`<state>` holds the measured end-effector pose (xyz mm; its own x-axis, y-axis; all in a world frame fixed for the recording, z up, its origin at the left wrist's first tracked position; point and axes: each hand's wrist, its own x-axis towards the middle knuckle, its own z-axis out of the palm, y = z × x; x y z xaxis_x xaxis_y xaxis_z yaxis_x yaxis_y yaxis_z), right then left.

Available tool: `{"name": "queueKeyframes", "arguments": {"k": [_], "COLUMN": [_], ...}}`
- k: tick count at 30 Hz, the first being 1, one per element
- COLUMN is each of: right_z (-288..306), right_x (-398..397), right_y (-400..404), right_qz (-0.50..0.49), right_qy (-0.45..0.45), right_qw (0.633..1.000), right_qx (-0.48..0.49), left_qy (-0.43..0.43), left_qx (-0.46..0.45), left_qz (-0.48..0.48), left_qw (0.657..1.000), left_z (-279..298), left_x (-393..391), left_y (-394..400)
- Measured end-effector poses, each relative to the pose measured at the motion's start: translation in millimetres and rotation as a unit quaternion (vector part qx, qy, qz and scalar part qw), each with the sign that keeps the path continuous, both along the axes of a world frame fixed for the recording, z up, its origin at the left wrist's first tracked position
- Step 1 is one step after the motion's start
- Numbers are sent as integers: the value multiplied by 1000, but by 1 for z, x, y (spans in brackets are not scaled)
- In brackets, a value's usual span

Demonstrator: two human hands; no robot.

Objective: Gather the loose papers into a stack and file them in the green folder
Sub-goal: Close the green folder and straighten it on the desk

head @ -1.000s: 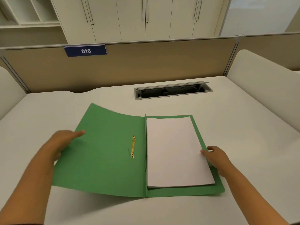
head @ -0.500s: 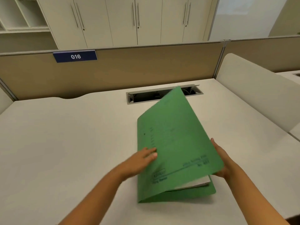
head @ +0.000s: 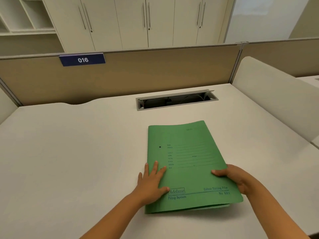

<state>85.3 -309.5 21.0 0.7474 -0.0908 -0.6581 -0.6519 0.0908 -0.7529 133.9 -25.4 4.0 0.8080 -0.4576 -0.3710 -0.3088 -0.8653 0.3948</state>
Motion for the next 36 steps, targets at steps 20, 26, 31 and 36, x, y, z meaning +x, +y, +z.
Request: {"name": "queueKeyframes", "arguments": {"k": [20, 26, 31, 36], "right_z": [30, 23, 20, 13], "right_x": [86, 127, 182, 242], "right_y": [93, 144, 175, 202], "right_qz": [60, 72, 68, 57], "right_qy": [-110, -17, 12, 4], "right_qw": [986, 992, 992, 997], "right_qx": [108, 99, 108, 58], "left_qy": [248, 168, 172, 171], "left_qx": [-534, -536, -530, -519], "left_qz": [421, 450, 498, 527], "left_qw": [690, 694, 664, 652], "left_z": [23, 34, 27, 20], "left_x": [17, 63, 116, 172], "left_y": [109, 150, 176, 191]}}
